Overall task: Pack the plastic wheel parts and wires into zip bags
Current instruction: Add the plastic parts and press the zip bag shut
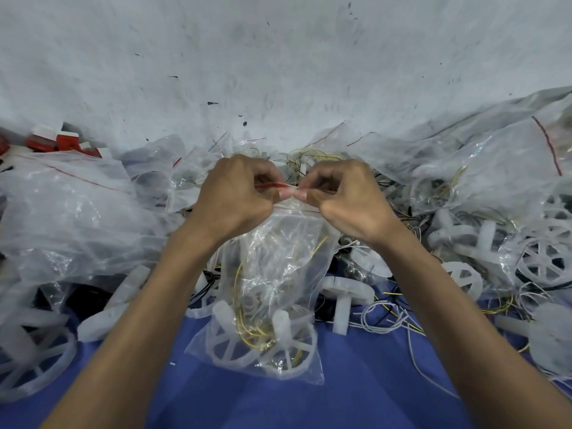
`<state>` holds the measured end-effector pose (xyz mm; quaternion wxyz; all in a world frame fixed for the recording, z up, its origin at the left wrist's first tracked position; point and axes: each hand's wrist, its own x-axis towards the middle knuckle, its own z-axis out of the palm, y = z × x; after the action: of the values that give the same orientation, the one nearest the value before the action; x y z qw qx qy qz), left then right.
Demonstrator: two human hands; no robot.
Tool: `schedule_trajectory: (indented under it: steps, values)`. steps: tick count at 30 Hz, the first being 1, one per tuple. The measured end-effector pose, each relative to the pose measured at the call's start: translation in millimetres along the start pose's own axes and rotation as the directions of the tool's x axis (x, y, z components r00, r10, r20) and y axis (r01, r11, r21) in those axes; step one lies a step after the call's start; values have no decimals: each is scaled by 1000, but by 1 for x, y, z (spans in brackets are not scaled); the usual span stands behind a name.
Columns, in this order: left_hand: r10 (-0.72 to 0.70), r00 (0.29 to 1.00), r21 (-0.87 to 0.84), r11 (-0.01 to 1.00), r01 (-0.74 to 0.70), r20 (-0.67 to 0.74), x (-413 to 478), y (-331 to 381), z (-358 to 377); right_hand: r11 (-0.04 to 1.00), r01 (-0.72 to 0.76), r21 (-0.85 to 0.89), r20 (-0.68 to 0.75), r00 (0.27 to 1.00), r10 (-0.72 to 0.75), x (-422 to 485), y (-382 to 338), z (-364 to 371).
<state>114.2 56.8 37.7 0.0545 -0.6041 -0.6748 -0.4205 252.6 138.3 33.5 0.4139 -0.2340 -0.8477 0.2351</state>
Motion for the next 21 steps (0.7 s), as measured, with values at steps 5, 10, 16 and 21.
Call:
schedule_trajectory:
  steps: [5, 10, 16, 21]
  values:
    - [11, 997, -4, 1000, -12, -77, -1, 1, 0, 999, 9, -38, -41, 999, -11, 0, 0, 3]
    - [46, 997, -4, 999, -47, -64, -1, 1, -6, 985, 58, -161, -43, 997, -66, 1, -4, 2]
    - [149, 982, 187, 974, -126, -112, -5, 8, 3, 904, 172, -392, -33, 979, -201, -2, -6, 6]
    - [77, 992, 154, 986, -61, -96, -5, 6, 2, 865, 239, -442, -87, 948, -307, -6, -3, 10]
